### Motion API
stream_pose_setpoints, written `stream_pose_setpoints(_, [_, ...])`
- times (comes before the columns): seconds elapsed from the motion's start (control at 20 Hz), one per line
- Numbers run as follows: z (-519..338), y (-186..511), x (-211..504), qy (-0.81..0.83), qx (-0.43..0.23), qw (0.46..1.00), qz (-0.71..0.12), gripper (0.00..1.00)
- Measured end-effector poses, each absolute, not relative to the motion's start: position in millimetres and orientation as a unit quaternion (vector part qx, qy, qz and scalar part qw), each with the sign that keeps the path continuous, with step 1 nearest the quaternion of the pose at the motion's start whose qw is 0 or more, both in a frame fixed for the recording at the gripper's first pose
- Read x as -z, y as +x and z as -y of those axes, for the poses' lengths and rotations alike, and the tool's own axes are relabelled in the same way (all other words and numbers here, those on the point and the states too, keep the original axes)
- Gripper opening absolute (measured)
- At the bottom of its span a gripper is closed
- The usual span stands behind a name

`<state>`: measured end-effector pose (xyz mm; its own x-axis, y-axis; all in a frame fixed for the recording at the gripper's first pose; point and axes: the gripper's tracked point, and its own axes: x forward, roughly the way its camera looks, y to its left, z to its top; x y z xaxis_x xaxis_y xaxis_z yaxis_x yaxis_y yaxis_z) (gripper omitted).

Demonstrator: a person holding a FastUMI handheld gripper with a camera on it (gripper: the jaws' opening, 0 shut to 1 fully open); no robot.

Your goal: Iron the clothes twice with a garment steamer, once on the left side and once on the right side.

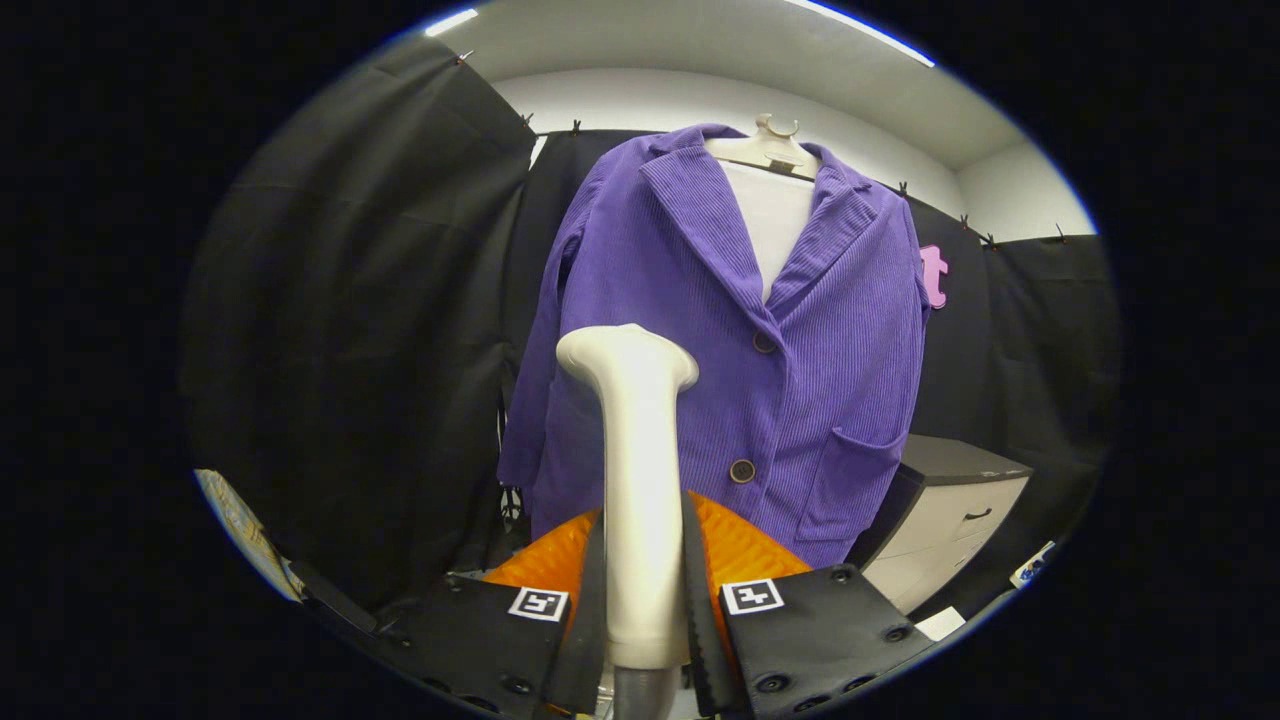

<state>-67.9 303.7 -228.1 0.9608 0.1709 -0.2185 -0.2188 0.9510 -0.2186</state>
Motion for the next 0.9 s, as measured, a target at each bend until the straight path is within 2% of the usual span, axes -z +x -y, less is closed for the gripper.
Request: stream_pose_setpoints(0.9, [-296,-111,319,-0.132,-0.104,0.969,-0.179,0.43])
